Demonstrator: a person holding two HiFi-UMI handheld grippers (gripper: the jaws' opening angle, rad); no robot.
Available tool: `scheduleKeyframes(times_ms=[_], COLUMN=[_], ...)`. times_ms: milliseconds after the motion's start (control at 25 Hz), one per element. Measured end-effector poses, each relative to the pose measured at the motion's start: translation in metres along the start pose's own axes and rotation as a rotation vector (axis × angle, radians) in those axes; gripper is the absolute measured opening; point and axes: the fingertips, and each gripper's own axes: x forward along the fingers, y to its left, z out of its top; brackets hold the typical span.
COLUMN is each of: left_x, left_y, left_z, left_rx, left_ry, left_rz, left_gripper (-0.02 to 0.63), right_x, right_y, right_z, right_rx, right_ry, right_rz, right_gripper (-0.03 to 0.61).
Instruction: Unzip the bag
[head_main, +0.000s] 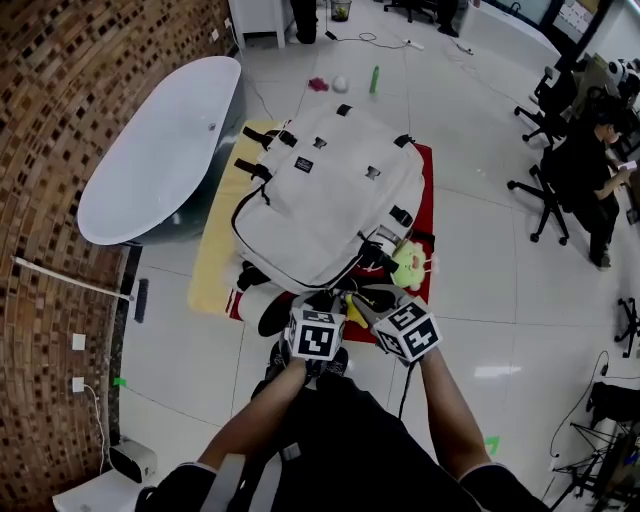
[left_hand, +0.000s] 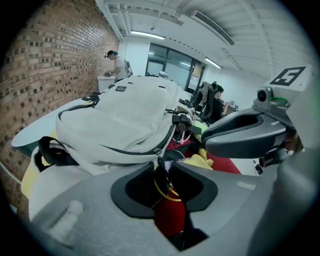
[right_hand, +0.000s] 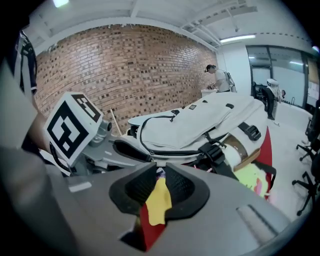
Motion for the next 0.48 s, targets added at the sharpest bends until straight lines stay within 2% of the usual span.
scheduleKeyframes(times_ms=[80,280,480], left_x=[0.001,-0.008,-0.032], left_y=[0.004,0.005,0.008], left_z=[-0.003,0.002,0.012], left_rx=[-0.013,0.032,0.123], left_ry=[0.016,0.013,-0.006], left_rz=[0.037,0.035,0.048], left_gripper=[0.044,0.026,0.021], right_x=[0.002,0.015,0.030], right_y=[-0.002,-0.007,0.001], right_z=[0.002,0.012,0.023], right_rx=[-0.028,-0.115,-0.286], right_ry=[0.001,0.016,0.032], right_rz=[0.013,0.046,0.087], right_gripper=[0.061,0.065,0.118])
